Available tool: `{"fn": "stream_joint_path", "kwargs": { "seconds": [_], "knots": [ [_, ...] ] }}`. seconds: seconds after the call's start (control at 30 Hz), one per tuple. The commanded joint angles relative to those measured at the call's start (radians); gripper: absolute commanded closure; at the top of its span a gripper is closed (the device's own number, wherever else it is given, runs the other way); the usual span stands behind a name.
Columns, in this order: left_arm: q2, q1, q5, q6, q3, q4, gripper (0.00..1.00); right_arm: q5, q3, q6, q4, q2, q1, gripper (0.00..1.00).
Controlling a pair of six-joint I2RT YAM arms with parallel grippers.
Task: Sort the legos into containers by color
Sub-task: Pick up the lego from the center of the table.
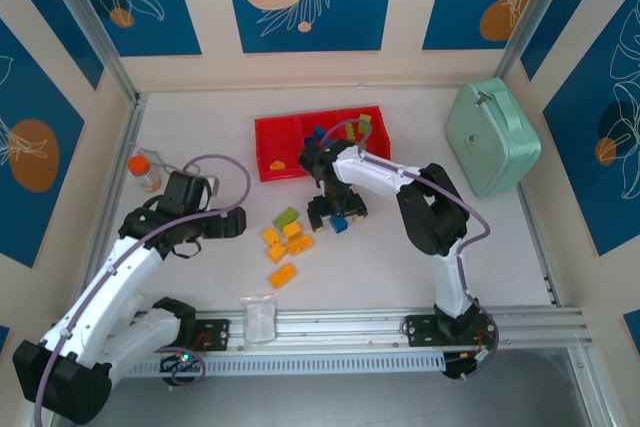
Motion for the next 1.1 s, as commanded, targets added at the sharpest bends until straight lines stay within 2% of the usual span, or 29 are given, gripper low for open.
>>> {"fn": "stream_joint_path", "kwargs": {
  "seconds": [0.0, 0.17, 0.33, 0.47, 0.67, 0.8, 1.07],
  "knots": [
    [-0.042, 0.012, 0.042, 0.015, 0.029, -0.037, 0.01, -0.012, -0.025, -0.053, 0.016, 0.011, -0.008, 0.12],
    [-0.079, 0.011, 0.089, 0.014, 0.024, -0.041, 0.01, -0.008, -0.024, -0.08, 0.028, 0.034, -0.02, 0.18],
    [-0.13, 0.011, 0.175, 0.017, -0.018, -0.024, 0.01, -0.014, -0.007, -0.098, 0.033, 0.06, -0.027, 0.29],
    [-0.168, 0.011, 0.186, 0.025, -0.032, 0.001, 0.01, -0.004, 0.004, -0.108, 0.028, 0.076, -0.027, 0.37],
    [-0.194, 0.011, 0.19, 0.034, -0.049, 0.025, 0.01, 0.016, 0.03, -0.121, -0.004, 0.077, -0.027, 0.64],
    [-0.194, 0.011, 0.183, 0.034, -0.049, 0.027, 0.01, 0.009, 0.103, -0.134, -0.037, 0.044, -0.036, 0.71],
    [-0.227, 0.011, 0.163, 0.031, -0.054, 0.029, 0.01, -0.059, 0.407, -0.152, -0.06, 0.081, -0.131, 0.72]
  ]
}}
